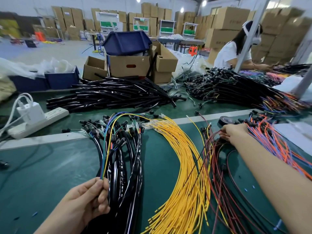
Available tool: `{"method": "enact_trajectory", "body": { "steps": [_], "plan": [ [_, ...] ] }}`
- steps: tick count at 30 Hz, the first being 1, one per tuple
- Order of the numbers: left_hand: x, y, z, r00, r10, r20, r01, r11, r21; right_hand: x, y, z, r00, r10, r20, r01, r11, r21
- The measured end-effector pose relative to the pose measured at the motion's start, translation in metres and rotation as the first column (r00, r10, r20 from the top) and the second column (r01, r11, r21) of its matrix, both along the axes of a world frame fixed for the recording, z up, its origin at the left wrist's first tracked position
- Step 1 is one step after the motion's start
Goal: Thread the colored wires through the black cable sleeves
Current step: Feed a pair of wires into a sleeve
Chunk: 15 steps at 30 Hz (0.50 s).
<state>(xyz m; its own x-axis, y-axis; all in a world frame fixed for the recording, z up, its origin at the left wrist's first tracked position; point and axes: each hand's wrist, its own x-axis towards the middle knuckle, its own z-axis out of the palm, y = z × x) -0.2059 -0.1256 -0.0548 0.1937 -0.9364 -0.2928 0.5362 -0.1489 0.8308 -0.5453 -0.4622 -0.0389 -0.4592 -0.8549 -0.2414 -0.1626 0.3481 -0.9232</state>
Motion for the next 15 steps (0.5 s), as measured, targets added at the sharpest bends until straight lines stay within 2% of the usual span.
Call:
{"method": "enact_trajectory", "body": {
  "steps": [3,5,7,10,13,15],
  "plan": [
    [0.001,0.000,0.000,1.000,0.004,0.004,-0.004,1.000,0.000,-0.003,0.006,0.003,1.000,0.000,-0.022,-0.001,1.000,-0.019],
    [0.001,0.000,-0.001,1.000,0.000,-0.006,0.000,1.000,0.006,0.001,0.012,0.011,0.999,0.015,0.041,-0.014,0.999,-0.032],
    [0.000,-0.001,-0.001,1.000,-0.012,-0.012,0.012,1.000,0.007,0.007,0.017,0.024,0.970,0.023,0.242,-0.010,0.998,-0.054],
    [-0.001,-0.001,0.000,1.000,-0.022,-0.001,0.022,1.000,-0.007,0.019,0.022,0.044,0.843,0.107,0.527,-0.058,0.992,-0.109],
    [-0.002,-0.002,0.002,1.000,-0.022,0.006,0.022,0.999,-0.028,0.044,0.042,0.074,0.784,0.296,0.545,-0.163,0.946,-0.279],
    [-0.003,-0.002,0.004,0.999,-0.024,0.035,0.025,0.999,-0.048,0.059,0.056,0.096,0.780,0.460,0.424,-0.273,0.860,-0.431]
  ]
}}
